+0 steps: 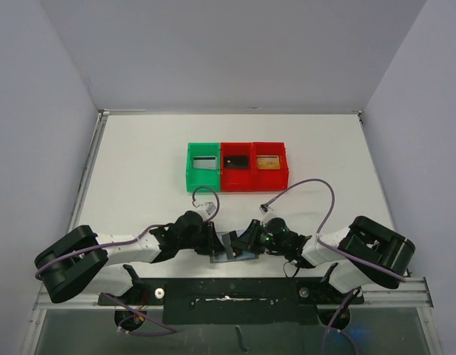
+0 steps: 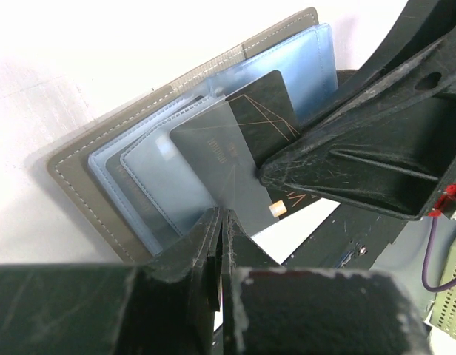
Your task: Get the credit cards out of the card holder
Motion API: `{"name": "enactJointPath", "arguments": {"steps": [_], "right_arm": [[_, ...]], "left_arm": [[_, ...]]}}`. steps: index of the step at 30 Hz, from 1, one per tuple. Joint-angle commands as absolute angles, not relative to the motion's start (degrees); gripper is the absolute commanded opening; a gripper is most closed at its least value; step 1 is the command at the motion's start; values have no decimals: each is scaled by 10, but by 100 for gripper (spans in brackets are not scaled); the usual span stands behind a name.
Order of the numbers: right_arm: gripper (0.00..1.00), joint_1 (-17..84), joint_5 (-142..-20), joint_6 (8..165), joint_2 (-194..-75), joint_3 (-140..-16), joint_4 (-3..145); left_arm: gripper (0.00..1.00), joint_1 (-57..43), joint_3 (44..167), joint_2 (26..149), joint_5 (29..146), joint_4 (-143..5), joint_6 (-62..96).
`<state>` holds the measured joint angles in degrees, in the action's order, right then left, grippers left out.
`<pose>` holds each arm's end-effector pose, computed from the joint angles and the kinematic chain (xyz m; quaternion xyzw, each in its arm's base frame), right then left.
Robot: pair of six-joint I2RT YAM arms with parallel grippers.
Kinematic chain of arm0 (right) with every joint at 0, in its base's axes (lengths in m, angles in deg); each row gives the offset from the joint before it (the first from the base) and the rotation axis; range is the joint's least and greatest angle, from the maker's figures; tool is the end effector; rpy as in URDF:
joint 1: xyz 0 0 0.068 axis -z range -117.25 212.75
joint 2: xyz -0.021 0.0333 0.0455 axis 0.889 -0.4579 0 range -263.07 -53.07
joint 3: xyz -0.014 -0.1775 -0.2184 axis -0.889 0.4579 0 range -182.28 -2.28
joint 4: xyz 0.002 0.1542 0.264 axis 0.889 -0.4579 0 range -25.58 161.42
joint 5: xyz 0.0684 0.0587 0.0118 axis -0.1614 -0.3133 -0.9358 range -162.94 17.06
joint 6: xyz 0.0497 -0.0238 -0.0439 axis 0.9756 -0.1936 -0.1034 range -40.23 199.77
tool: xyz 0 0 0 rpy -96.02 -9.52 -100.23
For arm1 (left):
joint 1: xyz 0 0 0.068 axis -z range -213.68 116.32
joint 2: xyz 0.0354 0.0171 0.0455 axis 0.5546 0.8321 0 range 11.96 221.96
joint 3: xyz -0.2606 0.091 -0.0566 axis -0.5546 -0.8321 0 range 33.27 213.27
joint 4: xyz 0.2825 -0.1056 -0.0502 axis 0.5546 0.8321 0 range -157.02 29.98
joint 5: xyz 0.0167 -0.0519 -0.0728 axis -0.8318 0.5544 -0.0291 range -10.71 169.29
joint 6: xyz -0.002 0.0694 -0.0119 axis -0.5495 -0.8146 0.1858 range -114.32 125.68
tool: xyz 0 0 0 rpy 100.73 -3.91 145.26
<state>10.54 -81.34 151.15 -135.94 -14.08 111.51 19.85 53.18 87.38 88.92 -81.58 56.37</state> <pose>0.1464 0.2026 0.0606 0.1089 0.8618 0.4631 0.1759 0.1495 -0.2187 0.0857 0.0573 0.9054 -0.3733 0.1937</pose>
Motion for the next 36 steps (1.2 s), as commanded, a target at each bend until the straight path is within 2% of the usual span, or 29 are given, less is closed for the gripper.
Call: {"name": "enactJointPath", "arguments": {"steps": [1, 7, 15, 18, 21, 25, 27, 31, 36], "right_arm": [[10, 105, -836, 1488, -1328, -145, 1111], [5, 103, -811, 1489, -1295, -149, 1052], [15, 57, -731, 1550, -1269, -149, 998], [23, 56, -727, 1546, -1275, -162, 976], [26, 72, -738, 1520, -1259, -169, 949], [44, 94, -776, 1465, -1218, -185, 901], [45, 112, -800, 1442, -1206, -188, 883], [44, 141, -878, 1411, -1218, -180, 940], [41, 154, -894, 1403, -1275, -198, 943]], "left_arm": [[0, 202, 542, 867, 887, -768, 542], [0, 203, 549, 862, 886, -761, 540], [0, 204, 565, 877, 891, -761, 537], [0, 204, 569, 881, 892, -757, 534], [0, 204, 575, 882, 894, -745, 530], [0, 209, 593, 885, 894, -711, 516], [0, 210, 598, 886, 890, -706, 514], [0, 211, 601, 890, 887, -709, 517], [0, 211, 608, 910, 892, -711, 515]]}}
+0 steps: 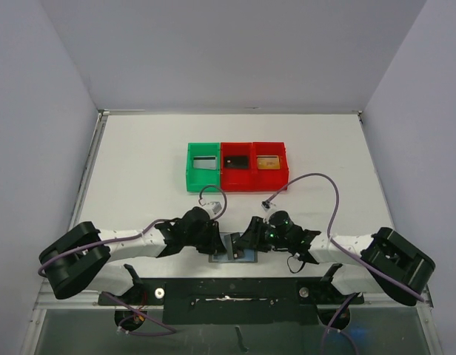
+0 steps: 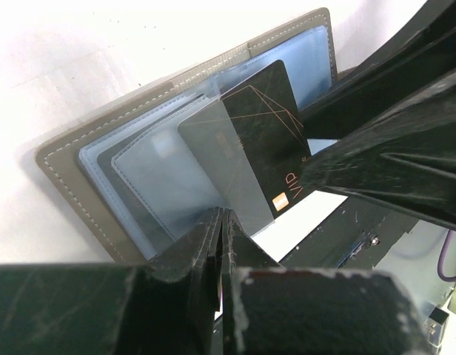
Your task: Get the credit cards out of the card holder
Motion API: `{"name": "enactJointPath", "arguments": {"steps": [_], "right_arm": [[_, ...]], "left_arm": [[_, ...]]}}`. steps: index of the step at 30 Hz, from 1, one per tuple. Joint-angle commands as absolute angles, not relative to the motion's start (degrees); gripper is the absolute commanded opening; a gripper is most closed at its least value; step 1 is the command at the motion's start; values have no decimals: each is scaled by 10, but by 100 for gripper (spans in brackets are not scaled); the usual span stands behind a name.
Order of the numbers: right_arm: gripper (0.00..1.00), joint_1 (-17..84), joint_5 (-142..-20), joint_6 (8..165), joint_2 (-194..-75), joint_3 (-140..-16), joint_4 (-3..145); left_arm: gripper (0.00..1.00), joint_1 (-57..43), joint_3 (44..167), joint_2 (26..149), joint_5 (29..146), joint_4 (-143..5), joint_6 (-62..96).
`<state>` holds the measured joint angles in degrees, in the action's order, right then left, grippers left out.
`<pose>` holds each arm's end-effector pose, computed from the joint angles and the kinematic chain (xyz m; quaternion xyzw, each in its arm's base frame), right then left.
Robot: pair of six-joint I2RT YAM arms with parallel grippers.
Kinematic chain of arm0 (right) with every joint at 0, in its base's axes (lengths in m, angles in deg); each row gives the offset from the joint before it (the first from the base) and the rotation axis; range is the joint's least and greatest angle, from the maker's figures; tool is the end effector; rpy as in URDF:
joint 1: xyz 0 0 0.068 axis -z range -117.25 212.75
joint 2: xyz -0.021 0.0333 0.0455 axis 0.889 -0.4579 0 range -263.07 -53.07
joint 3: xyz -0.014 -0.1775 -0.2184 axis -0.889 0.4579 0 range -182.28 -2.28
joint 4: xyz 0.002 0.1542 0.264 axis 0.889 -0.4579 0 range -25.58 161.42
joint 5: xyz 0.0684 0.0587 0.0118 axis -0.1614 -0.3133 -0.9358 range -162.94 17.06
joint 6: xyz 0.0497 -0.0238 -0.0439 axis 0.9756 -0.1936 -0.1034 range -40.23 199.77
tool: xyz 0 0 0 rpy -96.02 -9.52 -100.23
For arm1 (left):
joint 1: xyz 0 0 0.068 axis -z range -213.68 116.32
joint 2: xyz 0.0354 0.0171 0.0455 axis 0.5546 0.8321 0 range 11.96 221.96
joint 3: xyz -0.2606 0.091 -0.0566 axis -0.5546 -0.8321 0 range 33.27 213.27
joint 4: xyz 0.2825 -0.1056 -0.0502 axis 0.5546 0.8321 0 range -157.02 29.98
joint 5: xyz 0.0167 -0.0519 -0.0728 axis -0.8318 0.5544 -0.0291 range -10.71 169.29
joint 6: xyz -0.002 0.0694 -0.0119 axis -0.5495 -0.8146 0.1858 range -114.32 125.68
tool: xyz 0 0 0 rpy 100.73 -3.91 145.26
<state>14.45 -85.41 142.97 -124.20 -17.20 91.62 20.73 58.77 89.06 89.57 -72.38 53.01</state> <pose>0.1564 0.1943 0.0863 0.0660 0.8847 0.4275 0.1739 0.1532 -0.2319 0.0940 0.0904 0.9204 -0.3404 0.1697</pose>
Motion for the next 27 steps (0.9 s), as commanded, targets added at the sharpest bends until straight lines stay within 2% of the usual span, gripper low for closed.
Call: {"name": "enactJointPath", "arguments": {"steps": [1, 5, 15, 20, 27], "right_arm": [[39, 156, -898, 1403, -1283, -198, 951], [32, 159, -910, 1408, -1298, -190, 993], [2, 180, -940, 1387, -1267, -174, 1009], [6, 180, -943, 1384, -1265, -175, 992], [18, 179, -951, 1409, -1307, -168, 1043]], "left_arm": [[0, 211, 610, 916, 891, -709, 514], [0, 214, 608, 928, 889, -717, 517], [0, 218, 601, 923, 874, -717, 522], [0, 218, 597, 915, 868, -723, 525], [0, 223, 588, 917, 870, -743, 537]]}}
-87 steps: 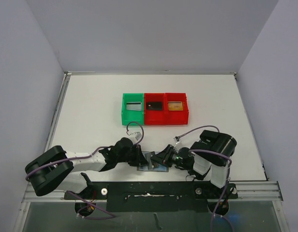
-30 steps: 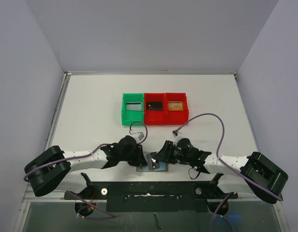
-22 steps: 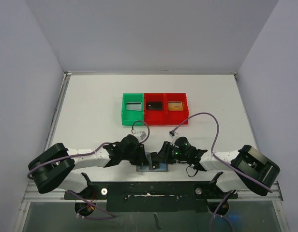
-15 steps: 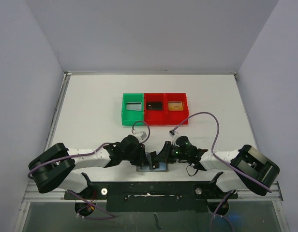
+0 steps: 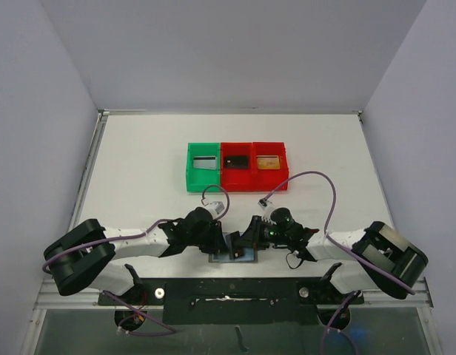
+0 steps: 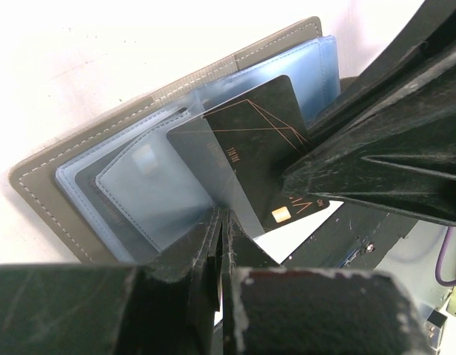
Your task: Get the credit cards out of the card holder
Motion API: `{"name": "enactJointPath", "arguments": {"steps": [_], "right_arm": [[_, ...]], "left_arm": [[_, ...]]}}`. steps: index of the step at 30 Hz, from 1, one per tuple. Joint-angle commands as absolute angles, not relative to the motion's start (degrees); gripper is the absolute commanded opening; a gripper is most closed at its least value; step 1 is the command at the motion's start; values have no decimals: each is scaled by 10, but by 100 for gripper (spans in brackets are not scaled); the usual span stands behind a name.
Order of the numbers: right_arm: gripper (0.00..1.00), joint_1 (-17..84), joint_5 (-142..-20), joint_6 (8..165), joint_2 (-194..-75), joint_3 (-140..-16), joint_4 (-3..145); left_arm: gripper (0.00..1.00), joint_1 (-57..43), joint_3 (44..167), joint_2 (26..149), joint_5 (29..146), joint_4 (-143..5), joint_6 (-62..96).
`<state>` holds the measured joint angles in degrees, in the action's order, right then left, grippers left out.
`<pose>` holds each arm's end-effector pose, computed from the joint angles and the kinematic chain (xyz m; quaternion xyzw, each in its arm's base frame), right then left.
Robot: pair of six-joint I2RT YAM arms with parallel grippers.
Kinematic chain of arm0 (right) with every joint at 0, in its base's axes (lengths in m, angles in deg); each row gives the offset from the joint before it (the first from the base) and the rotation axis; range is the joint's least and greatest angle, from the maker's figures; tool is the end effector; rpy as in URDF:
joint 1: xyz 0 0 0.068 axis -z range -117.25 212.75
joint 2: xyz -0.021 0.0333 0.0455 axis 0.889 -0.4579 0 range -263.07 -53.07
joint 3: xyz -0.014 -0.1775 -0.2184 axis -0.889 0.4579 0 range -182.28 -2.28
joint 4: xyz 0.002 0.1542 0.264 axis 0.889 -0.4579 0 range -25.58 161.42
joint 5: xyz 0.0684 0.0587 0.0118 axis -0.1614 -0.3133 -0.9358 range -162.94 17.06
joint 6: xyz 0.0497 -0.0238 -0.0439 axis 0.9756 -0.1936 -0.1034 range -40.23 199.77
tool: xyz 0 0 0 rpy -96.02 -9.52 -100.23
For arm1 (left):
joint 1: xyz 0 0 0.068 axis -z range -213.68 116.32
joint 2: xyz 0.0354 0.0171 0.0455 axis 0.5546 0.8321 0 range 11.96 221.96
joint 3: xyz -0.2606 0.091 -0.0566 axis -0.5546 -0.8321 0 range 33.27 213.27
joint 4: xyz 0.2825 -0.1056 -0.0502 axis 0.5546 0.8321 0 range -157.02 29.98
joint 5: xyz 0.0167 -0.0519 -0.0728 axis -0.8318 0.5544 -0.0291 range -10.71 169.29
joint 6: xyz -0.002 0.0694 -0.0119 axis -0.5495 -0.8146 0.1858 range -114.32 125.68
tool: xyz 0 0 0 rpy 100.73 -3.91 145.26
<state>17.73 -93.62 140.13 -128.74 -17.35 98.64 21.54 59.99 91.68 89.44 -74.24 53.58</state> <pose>0.1656 0.1945 0.0831 0.0312 0.8697 0.4669 0.1570 0.1547 -0.2407 0.0917 0.0921 0.9188 -0.3446 0.1688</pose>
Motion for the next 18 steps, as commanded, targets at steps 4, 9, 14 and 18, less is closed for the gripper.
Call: {"name": "enactJointPath", "arguments": {"steps": [4, 9, 14, 18], "right_arm": [[18, 181, -955, 1404, -1331, -180, 1046], [13, 182, -958, 1402, -1341, -189, 1050], [0, 182, -932, 1404, -1308, -172, 1023], [0, 182, -917, 1388, -1259, -146, 1029]], "left_arm": [[0, 224, 588, 918, 868, -738, 537], [0, 225, 598, 919, 860, -721, 534], [0, 225, 609, 913, 843, -699, 529], [0, 225, 601, 886, 838, -719, 528]]}}
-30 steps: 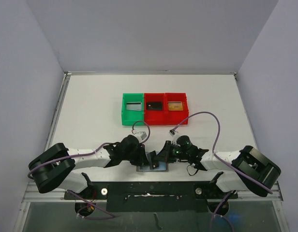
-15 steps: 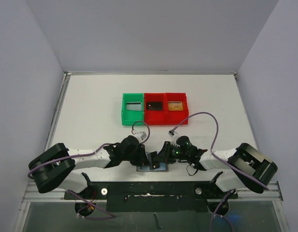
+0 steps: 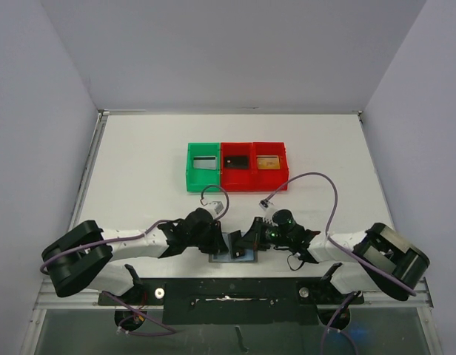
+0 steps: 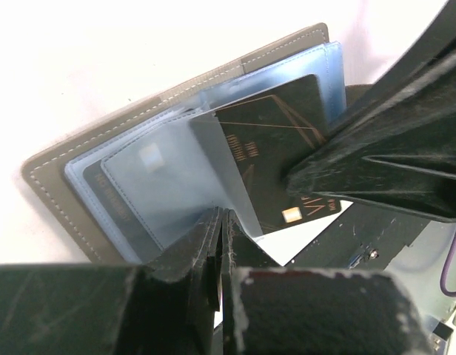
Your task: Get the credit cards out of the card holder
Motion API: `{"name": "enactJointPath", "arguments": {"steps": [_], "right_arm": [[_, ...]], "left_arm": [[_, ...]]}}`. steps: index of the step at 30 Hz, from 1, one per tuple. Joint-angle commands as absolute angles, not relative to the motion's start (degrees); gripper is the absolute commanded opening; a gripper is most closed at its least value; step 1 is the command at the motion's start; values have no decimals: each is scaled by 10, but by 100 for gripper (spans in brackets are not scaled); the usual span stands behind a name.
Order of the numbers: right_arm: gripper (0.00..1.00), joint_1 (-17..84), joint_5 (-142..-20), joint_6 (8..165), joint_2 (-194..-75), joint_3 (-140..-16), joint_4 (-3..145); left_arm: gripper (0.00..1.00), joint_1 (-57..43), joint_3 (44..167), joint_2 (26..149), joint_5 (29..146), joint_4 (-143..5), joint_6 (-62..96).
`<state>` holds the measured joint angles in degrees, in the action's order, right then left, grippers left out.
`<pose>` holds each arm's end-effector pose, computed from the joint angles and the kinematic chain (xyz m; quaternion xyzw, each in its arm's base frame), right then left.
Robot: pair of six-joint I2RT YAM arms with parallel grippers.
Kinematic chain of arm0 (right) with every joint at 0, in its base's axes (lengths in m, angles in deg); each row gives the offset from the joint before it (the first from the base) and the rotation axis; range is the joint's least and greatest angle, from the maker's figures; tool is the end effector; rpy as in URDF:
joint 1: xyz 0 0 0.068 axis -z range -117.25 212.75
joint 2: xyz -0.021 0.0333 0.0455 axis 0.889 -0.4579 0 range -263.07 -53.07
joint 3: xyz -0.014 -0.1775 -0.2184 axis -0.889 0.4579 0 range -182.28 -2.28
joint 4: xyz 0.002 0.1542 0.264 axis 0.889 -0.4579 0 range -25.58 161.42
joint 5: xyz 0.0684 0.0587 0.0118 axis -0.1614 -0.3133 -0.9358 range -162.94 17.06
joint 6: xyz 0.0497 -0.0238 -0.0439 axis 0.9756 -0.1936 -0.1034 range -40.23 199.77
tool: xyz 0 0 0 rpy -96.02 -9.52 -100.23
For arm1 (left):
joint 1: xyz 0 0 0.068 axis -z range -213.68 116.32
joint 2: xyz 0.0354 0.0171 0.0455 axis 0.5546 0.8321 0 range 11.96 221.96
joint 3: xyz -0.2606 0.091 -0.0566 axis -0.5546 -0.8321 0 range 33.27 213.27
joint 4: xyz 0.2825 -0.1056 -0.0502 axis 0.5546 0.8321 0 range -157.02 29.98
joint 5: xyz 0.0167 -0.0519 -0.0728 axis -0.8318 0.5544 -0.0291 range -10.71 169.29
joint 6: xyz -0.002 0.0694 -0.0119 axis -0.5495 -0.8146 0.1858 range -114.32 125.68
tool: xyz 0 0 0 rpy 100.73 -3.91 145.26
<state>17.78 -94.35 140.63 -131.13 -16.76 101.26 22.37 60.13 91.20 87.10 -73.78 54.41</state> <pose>0.1642 0.1938 0.0753 0.0330 0.8703 0.4684 0.1486 0.1533 -0.2420 0.0937 0.0846 0.9203 -0.3370 0.1799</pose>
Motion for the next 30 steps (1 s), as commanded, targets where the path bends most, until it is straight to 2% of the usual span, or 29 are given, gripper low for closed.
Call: {"name": "enactJointPath", "arguments": {"steps": [1, 6, 12, 18, 21, 26, 30], "right_arm": [[0, 182, -915, 1383, -1245, -138, 1035], [0, 180, -883, 1334, -1163, -115, 1017], [0, 170, -841, 1260, -1082, -107, 1014], [0, 72, -717, 1103, -1016, -110, 1027], [0, 22, -704, 990, -1001, -101, 1067], [0, 11, -712, 920, -989, -89, 1103], [0, 11, -697, 885, -989, -129, 1013]], "left_arm": [[1, 225, 599, 874, 840, -727, 527], [20, 225, 602, 807, 818, -725, 518], [34, 221, 628, 765, 770, -687, 493], [39, 172, 675, 766, 782, -620, 458], [41, 127, 696, 756, 802, -591, 440], [47, 70, 706, 722, 832, -567, 433], [51, 48, 721, 681, 811, -516, 425]]}}
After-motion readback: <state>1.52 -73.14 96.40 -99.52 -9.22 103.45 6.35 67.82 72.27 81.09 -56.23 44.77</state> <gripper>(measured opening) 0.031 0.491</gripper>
